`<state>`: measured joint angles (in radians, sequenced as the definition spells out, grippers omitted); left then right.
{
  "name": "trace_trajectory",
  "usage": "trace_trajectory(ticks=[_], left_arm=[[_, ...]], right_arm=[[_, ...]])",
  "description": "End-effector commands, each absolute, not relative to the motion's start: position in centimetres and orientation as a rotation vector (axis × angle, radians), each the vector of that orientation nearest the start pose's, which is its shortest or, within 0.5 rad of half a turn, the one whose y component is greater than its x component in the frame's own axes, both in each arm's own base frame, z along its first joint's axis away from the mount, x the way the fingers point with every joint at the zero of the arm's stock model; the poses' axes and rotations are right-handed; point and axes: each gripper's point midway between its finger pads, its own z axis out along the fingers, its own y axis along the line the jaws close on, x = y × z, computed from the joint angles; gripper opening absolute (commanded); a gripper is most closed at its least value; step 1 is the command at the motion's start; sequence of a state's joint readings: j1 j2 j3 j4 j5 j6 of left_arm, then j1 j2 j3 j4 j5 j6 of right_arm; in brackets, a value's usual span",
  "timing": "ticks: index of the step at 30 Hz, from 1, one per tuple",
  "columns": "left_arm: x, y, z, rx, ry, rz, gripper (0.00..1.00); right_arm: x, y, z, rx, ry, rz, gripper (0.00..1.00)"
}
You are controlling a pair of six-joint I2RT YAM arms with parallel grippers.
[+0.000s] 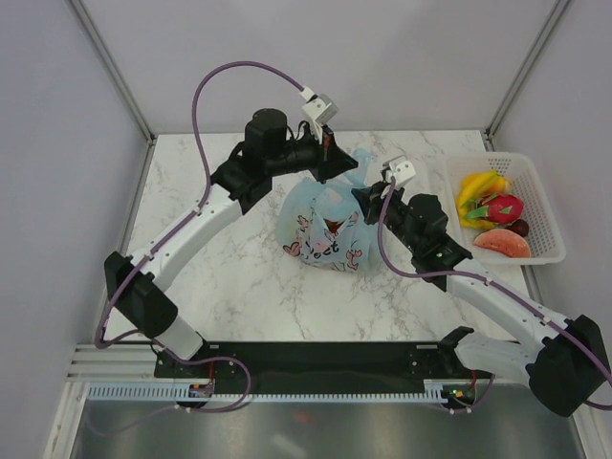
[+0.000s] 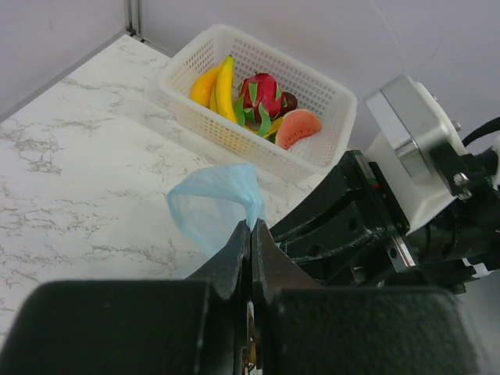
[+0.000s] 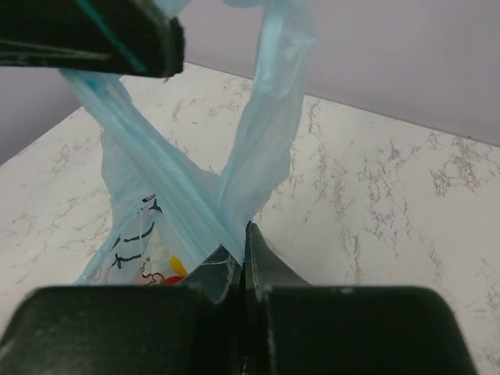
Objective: Place the fake fruits into the plastic bag and tie a complex knot
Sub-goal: Adjust the plastic bag at the center of the board.
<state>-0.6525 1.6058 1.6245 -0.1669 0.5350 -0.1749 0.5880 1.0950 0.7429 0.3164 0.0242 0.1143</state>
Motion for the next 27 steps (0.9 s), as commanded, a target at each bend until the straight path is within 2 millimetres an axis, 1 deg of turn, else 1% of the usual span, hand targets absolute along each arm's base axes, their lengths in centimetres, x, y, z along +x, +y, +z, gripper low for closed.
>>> trace_trajectory(ticks=[1, 2, 3, 4, 5, 11, 12, 14, 15, 16, 17, 18, 19, 21, 22, 23, 26, 27], left_arm=[[31.4, -35.3, 42.6, 0.811, 1.395, -1.029, 0.02], [30.9, -34.8, 43.2, 0.808, 1.374, -1.025, 0.02], [30.7, -34.6, 42.6, 0.804, 1.389, -1.023, 0.02], [30.5, -34.4, 42.5, 0.802, 1.391, -1.021, 0.02], [30.4, -34.4, 43.0, 0.799, 1.364, -1.02, 0.02], [29.1, -33.5, 43.3, 0.805, 1.323, -1.022, 0.02], [28.5, -33.4, 43.4, 0.815, 1.307, -1.038, 0.03], [27.9, -33.3, 43.5, 0.819, 1.291, -1.054, 0.08], [27.8, -33.3, 43.0, 0.82, 1.292, -1.063, 0.1], [27.6, -33.2, 43.0, 0.82, 1.292, -1.063, 0.1], [27.6, -33.3, 43.2, 0.815, 1.279, -1.076, 0.14], [27.6, -33.5, 43.4, 0.814, 1.275, -1.084, 0.21], [27.9, -33.8, 43.1, 0.818, 1.277, -1.093, 0.25], [27.7, -34.2, 43.1, 0.833, 1.269, -1.124, 0.34], [27.6, -34.4, 43.1, 0.839, 1.264, -1.135, 0.34], [27.9, -34.8, 42.7, 0.841, 1.275, -1.145, 0.34], [28.4, -35.0, 42.5, 0.837, 1.287, -1.148, 0.39], [28.8, -34.9, 42.5, 0.812, 1.297, -1.128, 0.47]], right_arm=[[33.7, 21.5, 26.6, -0.316, 1.615, 0.499, 0.0], [33.7, 21.6, 26.7, -0.315, 1.614, 0.5, 0.0], [33.6, 21.6, 26.6, -0.316, 1.616, 0.501, 0.0], [33.7, 21.6, 26.5, -0.316, 1.62, 0.499, 0.0], [33.7, 21.6, 26.6, -0.315, 1.619, 0.503, 0.0], [33.7, 21.6, 26.5, -0.315, 1.627, 0.5, 0.0], [33.7, 21.6, 26.4, -0.314, 1.63, 0.497, 0.0], [33.8, 21.6, 26.3, -0.316, 1.634, 0.497, 0.0], [33.7, 21.8, 26.2, -0.322, 1.635, 0.502, 0.0], [33.7, 21.9, 26.3, -0.325, 1.634, 0.509, 0.0], [33.6, 21.9, 26.3, -0.329, 1.632, 0.511, 0.0], [33.6, 21.9, 26.3, -0.33, 1.632, 0.512, 0.0], [33.6, 21.9, 26.2, -0.33, 1.632, 0.512, 0.0], [33.5, 21.9, 26.2, -0.335, 1.632, 0.512, 0.0], [33.4, 21.9, 26.3, -0.338, 1.629, 0.516, 0.0], [33.4, 22.0, 26.2, -0.341, 1.632, 0.518, 0.0], [33.4, 22.0, 26.3, -0.341, 1.63, 0.518, 0.0], [33.4, 22.0, 26.3, -0.342, 1.628, 0.517, 0.0]])
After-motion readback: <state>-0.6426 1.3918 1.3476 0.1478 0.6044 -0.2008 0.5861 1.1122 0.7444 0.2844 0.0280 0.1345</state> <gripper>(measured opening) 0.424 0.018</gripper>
